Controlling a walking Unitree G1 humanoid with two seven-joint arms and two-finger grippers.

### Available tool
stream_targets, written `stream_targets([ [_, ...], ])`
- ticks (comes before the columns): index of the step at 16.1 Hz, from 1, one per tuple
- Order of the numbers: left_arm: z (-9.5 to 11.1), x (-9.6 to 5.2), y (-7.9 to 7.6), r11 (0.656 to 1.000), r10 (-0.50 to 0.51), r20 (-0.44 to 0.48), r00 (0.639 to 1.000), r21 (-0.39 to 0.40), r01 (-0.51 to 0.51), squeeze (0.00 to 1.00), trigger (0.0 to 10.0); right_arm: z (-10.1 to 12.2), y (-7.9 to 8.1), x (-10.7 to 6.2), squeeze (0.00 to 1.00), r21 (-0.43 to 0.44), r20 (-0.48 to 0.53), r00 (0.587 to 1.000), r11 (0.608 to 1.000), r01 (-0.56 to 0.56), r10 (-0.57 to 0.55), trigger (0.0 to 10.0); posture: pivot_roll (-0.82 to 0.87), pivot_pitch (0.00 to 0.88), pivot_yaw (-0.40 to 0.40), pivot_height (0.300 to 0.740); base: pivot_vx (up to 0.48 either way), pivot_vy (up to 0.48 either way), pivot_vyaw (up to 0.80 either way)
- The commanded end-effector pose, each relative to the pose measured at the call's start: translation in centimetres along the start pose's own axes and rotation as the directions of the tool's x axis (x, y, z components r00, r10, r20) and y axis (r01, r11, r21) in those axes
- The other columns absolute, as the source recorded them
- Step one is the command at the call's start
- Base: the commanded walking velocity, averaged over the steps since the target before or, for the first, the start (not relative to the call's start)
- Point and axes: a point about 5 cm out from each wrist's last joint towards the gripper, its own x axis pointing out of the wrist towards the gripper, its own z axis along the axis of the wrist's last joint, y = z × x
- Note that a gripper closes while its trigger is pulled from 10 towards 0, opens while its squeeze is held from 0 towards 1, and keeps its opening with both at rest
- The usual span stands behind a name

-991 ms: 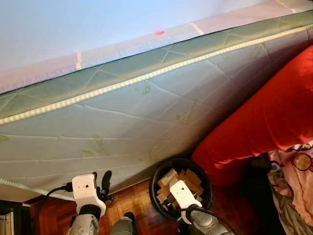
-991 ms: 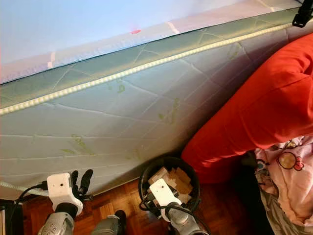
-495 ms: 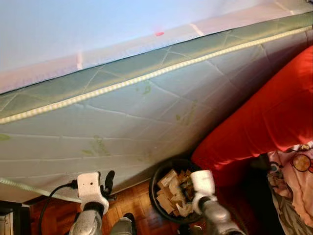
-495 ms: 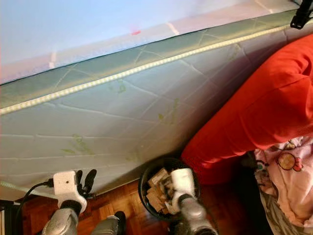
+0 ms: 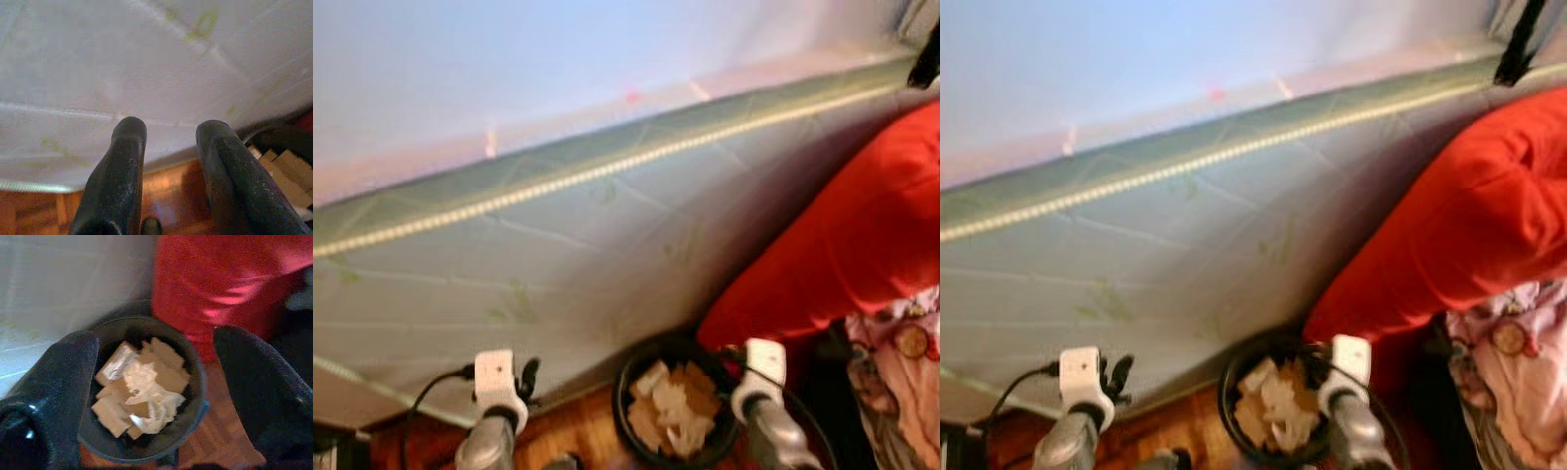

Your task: Clean up the room

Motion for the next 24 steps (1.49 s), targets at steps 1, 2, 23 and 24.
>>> stream_targets([
  [1,-1.6,-0.2,0.3,1.0,0.001,-0.073,0.997,0.0,-0.001,0.0,10.0,-1.2,-0.6,-0.4,0.0,0.027,-0.047,0.999,0.999,0.026,-0.025,10.0,0.11,0.06,-0.021,0.74,0.0,0.0,0.0],
  [2,-2.2,-0.2,0.4,1.0,0.004,-0.104,0.995,-0.001,-0.004,0.0,10.0,-1.5,-0.9,-0.5,0.0,0.033,-0.06,0.998,0.999,0.03,-0.028,10.0,0.11,0.054,-0.021,0.74,0.0,0.0,0.0],
  [23,-8.6,-2.9,2.2,0.995,0.094,-0.455,0.885,0.005,-0.103,0.0,10.0,-8.7,-4.6,-4.4,0.0,-0.065,-0.38,0.923,0.997,0.042,-0.064,10.0,0.08,0.0,-0.027,0.74,0.0,0.0,-0.13],
  [24,-8.8,-3.1,2.5,0.994,0.096,-0.46,0.883,0.005,-0.105,0.0,10.0,-8.8,-4.7,-4.5,0.0,-0.067,-0.383,0.921,0.997,0.042,-0.065,10.0,0.08,0.0,-0.027,0.74,0.0,0.0,-0.74],
])
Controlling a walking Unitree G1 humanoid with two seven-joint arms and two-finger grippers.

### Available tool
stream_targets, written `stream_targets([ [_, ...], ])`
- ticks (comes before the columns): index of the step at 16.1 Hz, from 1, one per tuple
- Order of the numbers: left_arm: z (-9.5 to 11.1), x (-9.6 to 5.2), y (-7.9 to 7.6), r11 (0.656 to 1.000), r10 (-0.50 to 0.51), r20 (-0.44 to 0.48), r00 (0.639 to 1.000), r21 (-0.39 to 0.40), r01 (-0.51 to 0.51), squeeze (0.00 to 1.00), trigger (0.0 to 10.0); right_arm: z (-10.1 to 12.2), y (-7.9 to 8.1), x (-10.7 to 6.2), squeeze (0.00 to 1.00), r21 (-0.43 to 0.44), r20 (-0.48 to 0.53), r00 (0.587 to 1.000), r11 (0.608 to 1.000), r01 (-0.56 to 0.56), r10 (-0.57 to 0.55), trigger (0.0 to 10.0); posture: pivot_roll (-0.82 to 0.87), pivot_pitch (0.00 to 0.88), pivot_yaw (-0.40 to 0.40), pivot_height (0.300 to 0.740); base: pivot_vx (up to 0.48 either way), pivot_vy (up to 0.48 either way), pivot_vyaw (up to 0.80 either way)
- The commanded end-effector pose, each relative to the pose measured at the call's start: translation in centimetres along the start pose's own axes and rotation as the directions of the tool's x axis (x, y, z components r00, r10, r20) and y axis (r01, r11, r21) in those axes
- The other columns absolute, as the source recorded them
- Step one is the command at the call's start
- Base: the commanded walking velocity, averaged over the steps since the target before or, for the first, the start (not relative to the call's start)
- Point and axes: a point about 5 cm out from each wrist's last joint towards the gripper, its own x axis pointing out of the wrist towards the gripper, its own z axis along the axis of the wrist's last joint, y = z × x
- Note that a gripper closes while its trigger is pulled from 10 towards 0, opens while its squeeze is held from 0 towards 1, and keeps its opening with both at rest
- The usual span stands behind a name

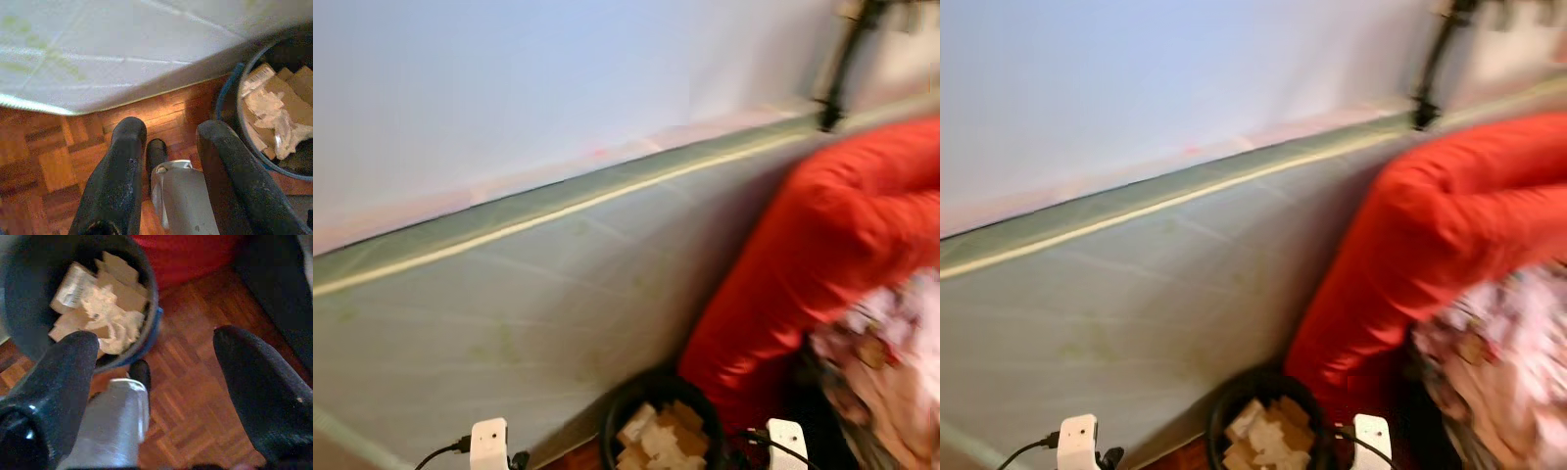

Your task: Clean up the room

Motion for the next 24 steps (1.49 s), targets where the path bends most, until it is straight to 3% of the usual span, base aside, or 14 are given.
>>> stream_targets([
  [1,-0.7,-0.2,0.7,1.0,0.01,-0.032,0.999,0.006,-0.01,0.0,10.0,-0.3,-0.3,-0.1,0.0,-0.012,-0.019,1.0,1.0,0.0,0.0,10.0,0.08,0.0,-0.028,0.74,0.0,0.0,-0.74],
  [6,-1.6,-0.6,1.6,1.0,0.022,-0.051,0.998,0.0,-0.022,0.0,10.0,0.2,0.8,0.2,0.0,-0.024,-0.019,1.0,1.0,-0.018,0.018,10.0,0.08,0.0,-0.037,0.74,0.0,0.0,-0.74],
  [12,-1.3,-0.2,-0.5,1.0,0.001,-0.051,0.999,-0.006,-0.001,0.0,10.0,1.0,4.2,0.6,0.0,-0.037,-0.006,0.999,0.998,-0.052,0.052,10.0,0.08,0.009,-0.047,0.74,0.0,0.0,-0.74],
  [15,-1.6,-0.5,0.8,1.0,0.014,-0.049,0.999,-0.009,-0.014,0.0,10.0,1.3,5.9,0.7,0.0,-0.039,0.003,0.998,0.997,-0.067,0.067,10.0,0.08,0.014,-0.049,0.74,0.0,0.0,-0.74],
  [19,-1.6,-0.6,1.2,1.0,0.019,-0.048,0.999,-0.003,-0.019,0.0,10.0,1.2,4.7,0.7,0.0,-0.038,-0.001,0.999,0.998,-0.053,0.053,10.0,0.08,0.018,-0.05,0.74,0.0,0.0,-0.74],
  [24,-1.1,-0.3,0.4,1.0,0.015,-0.038,0.999,0.013,-0.014,0.0,10.0,1.2,4.5,0.7,0.0,-0.038,-0.002,0.999,0.998,-0.052,0.052,10.0,0.08,0.019,-0.049,0.74,0.0,-0.05,-0.74],
])
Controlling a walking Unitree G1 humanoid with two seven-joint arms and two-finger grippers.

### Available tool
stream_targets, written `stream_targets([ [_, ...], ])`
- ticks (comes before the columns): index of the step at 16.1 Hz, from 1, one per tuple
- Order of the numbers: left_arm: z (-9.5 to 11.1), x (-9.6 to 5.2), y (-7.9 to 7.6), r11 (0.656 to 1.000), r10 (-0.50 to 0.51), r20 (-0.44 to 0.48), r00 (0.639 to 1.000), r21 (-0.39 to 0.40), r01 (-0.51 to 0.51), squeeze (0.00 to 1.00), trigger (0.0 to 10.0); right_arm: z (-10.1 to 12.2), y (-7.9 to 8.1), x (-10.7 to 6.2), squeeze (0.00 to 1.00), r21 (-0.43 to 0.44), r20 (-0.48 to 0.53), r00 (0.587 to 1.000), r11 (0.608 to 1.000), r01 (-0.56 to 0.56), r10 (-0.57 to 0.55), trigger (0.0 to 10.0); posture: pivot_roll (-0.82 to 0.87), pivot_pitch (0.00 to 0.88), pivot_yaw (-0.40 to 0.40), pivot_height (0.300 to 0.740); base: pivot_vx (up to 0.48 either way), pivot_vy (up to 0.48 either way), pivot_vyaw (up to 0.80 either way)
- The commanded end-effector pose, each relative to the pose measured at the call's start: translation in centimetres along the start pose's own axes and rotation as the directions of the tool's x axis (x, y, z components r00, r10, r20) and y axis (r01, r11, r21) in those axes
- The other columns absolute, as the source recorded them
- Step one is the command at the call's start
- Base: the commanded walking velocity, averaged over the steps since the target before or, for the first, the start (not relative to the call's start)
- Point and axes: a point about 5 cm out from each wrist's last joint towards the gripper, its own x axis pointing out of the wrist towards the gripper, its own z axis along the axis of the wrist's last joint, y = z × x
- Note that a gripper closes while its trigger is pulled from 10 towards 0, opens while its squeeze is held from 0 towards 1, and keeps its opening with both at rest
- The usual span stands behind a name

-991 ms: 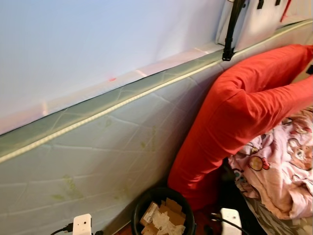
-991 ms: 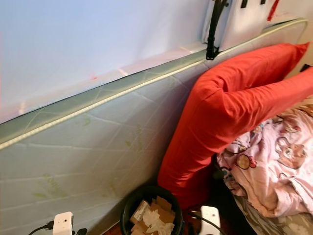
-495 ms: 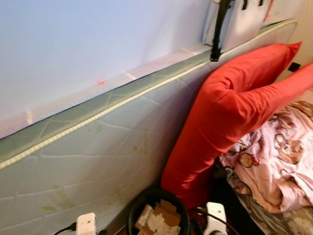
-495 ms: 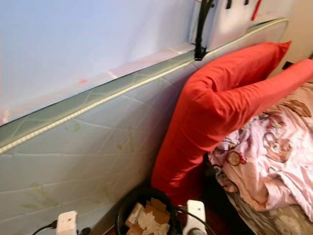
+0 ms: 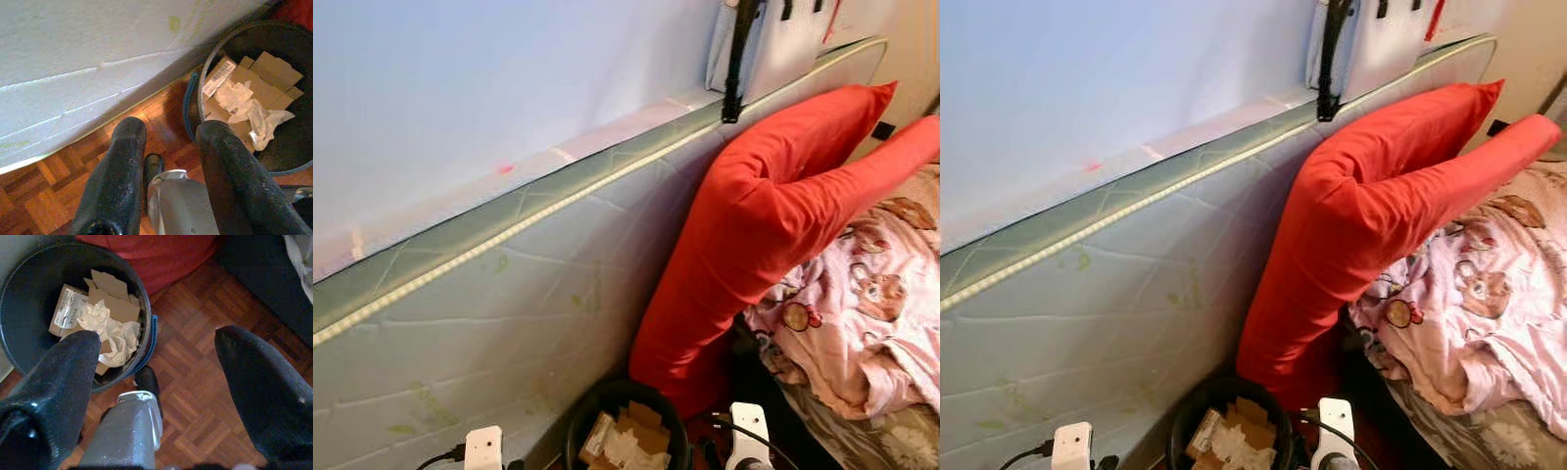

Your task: Clean up the room

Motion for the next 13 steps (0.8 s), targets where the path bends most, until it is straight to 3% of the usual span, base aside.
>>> stream_targets([
  [1,-0.22,0.01,-0.34,1.0,-0.004,-0.016,1.0,0.011,0.004,0.0,10.0,-0.2,-0.37,-0.05,0.0,0.001,-0.01,1.0,1.0,0.009,-0.009,10.0,0.08,0.018,-0.048,0.74,0.0,0.0,-0.74],
  [4,-0.01,0.09,-0.66,1.0,-0.006,-0.006,1.0,0.024,0.006,0.0,10.0,-0.18,-0.45,-0.06,0.0,-0.001,-0.011,1.0,1.0,0.01,-0.01,10.0,0.08,0.018,-0.049,0.74,0.0,-0.436,-0.74],
  [13,-0.35,-0.11,-0.05,1.0,0.006,-0.001,1.0,-0.007,-0.006,0.0,10.0,-0.1,-0.73,-0.07,0.0,-0.009,-0.01,1.0,1.0,0.012,-0.012,10.0,0.09,0.019,-0.056,0.74,0.0,0.0,-0.73],
])
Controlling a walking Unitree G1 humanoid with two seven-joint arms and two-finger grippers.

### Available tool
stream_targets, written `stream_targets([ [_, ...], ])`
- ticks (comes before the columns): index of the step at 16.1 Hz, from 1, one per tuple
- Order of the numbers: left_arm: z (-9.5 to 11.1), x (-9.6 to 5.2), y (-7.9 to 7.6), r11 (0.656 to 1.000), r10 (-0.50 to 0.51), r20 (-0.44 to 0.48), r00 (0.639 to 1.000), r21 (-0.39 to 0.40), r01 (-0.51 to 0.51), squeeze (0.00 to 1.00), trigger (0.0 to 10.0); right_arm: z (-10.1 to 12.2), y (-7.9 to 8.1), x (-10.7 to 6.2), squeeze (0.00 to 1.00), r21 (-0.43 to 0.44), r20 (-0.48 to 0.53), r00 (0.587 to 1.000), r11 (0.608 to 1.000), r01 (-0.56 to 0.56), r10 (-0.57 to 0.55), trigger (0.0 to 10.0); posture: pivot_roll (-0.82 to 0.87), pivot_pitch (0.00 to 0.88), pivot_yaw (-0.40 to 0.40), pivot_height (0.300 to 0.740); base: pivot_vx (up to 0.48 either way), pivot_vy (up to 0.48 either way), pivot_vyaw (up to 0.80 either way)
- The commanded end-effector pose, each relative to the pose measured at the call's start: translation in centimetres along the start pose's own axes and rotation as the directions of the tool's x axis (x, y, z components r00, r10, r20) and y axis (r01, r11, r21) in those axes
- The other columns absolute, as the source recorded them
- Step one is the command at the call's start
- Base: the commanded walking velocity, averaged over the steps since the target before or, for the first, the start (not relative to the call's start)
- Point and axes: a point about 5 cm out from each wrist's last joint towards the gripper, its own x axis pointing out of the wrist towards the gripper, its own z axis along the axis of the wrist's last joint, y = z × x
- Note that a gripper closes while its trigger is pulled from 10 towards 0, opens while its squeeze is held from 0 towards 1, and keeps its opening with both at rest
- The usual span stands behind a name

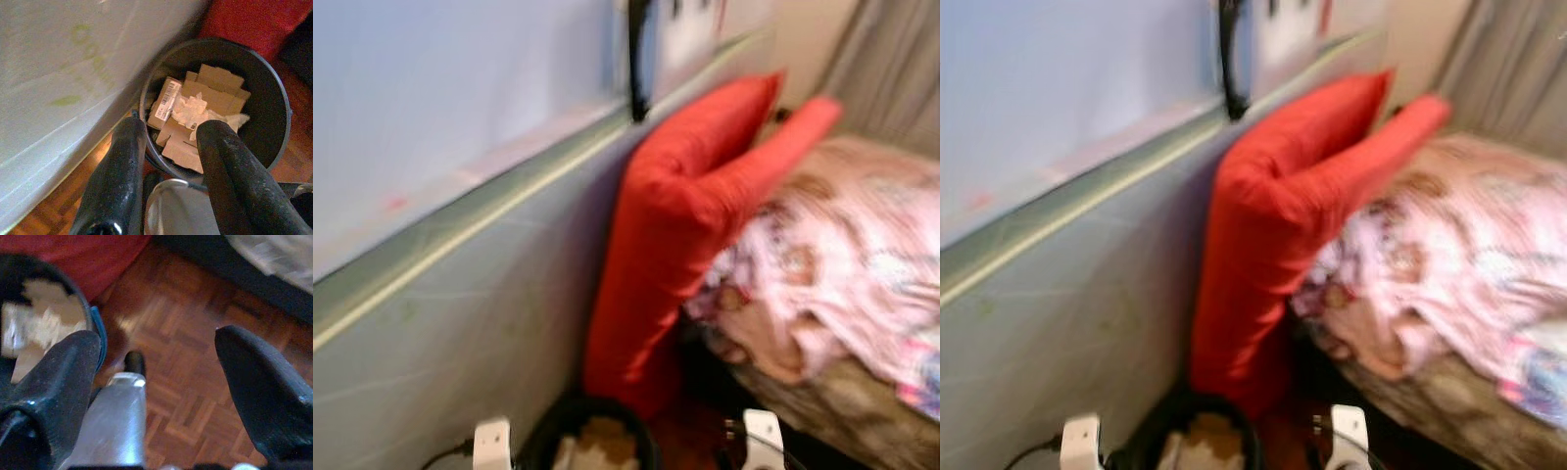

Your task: Clean up the room

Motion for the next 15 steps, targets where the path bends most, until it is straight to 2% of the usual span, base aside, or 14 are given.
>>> stream_targets([
  [1,-0.6,-0.2,0.8,1.0,0.023,-0.022,1.0,0.001,-0.023,0.0,10.0,0.2,0.6,0.1,0.0,0.004,0.011,1.0,1.0,-0.016,0.016,10.0,0.09,0.019,-0.056,0.74,0.0,0.0,0.0],
  [4,-1.5,-0.7,1.6,1.0,0.027,-0.03,0.999,0.003,-0.027,0.0,10.0,0.3,0.5,0.0,0.0,0.02,0.024,1.0,1.0,-0.014,0.014,10.0,0.09,0.019,-0.055,0.74,0.0,0.0,0.0],
  [8,-1.0,-0.5,1.4,1.0,0.021,-0.007,1.0,0.024,-0.02,0.0,10.0,0.4,0.3,0.0,0.0,0.021,0.028,1.0,1.0,-0.013,0.013,10.0,0.09,0.022,-0.054,0.74,0.0,0.0,0.0],
  [10,0.1,0.0,-0.2,1.0,0.009,0.009,1.0,0.03,-0.01,0.0,10.0,0.3,0.3,0.0,0.0,0.021,0.021,1.0,1.0,-0.011,0.01,10.0,0.08,0.014,-0.05,0.74,0.0,-0.307,0.0],
  [13,0.5,0.2,-0.8,0.999,0.008,0.013,1.0,0.031,-0.008,0.0,10.0,0.3,0.3,0.0,0.0,0.016,0.022,1.0,1.0,-0.012,0.011,10.0,0.09,0.009,-0.052,0.74,0.0,-0.291,0.0],
  [15,0.5,0.2,-0.7,0.999,0.009,0.013,1.0,0.033,-0.009,0.0,10.0,0.3,0.3,0.0,0.0,0.016,0.026,1.0,1.0,-0.012,0.012,10.0,0.09,0.006,-0.053,0.74,0.0,0.0,0.0],
])
